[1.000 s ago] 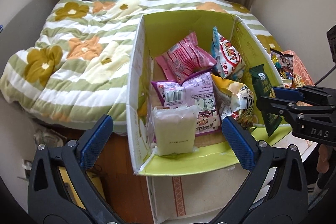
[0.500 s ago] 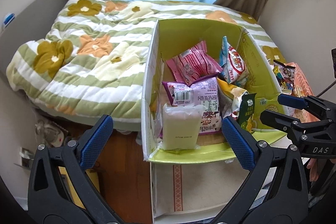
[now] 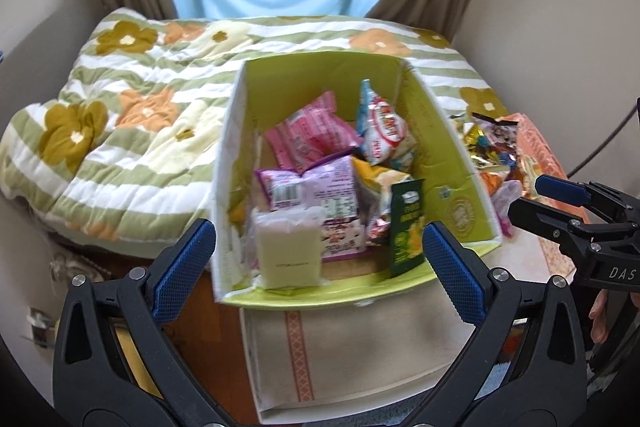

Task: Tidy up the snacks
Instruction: 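Move both tools back from the box toward the remaining snacks, then grasp the pink-white bag with the left tool while the right tool grasps the cake bag, then carry the pink-white bag and cake bag over the box and release them inside, then move both tools back from the box toward the remaining snacks, then grasp the orange fries bag with the left tool while the right tool grasps the chocolate bag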

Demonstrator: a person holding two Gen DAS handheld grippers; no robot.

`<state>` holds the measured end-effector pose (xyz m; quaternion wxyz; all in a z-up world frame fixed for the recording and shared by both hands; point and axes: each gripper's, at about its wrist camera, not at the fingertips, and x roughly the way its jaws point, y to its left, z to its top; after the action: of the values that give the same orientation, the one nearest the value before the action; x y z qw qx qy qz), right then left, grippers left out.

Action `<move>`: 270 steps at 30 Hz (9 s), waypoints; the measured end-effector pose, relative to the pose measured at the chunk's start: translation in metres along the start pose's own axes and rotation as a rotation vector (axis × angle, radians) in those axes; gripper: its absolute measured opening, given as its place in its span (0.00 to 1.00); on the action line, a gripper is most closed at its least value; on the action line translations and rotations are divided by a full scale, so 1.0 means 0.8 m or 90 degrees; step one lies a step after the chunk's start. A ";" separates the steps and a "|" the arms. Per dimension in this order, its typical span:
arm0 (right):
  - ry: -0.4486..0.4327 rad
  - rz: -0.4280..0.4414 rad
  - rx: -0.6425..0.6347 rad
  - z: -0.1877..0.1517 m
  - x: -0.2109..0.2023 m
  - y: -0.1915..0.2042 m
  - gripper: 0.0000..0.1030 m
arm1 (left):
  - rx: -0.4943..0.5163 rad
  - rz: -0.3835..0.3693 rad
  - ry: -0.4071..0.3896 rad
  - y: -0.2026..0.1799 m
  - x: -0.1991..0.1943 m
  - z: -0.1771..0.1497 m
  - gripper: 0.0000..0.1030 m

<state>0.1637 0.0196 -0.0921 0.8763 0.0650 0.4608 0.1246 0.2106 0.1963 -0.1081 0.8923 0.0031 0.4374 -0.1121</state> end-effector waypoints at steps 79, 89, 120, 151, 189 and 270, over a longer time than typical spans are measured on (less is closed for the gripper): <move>0.161 -0.017 0.150 -0.009 0.122 -0.431 0.94 | 0.224 -0.006 0.201 -0.408 0.315 -0.045 0.47; 0.165 -0.032 0.111 -0.018 0.128 -0.418 0.71 | 0.193 -0.001 0.203 -0.397 0.300 -0.048 0.46; -0.002 0.026 -0.019 0.019 -0.069 -0.357 0.62 | 0.019 0.044 -0.030 -0.372 0.075 0.036 0.45; 0.018 0.086 -0.087 0.179 0.106 -0.039 0.62 | -0.090 0.044 0.059 0.046 0.147 0.155 0.46; 0.053 0.095 -0.089 0.165 0.139 0.017 0.87 | -0.072 0.079 0.065 0.069 0.099 0.086 1.00; 0.142 0.139 0.066 0.045 0.165 -0.403 0.87 | 0.040 0.213 0.188 -0.323 0.293 -0.014 0.60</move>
<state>0.3162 -0.2535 -0.2502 0.7964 0.1458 0.5512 0.2014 0.2886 -0.1009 -0.2742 0.8242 0.1196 0.5530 0.0255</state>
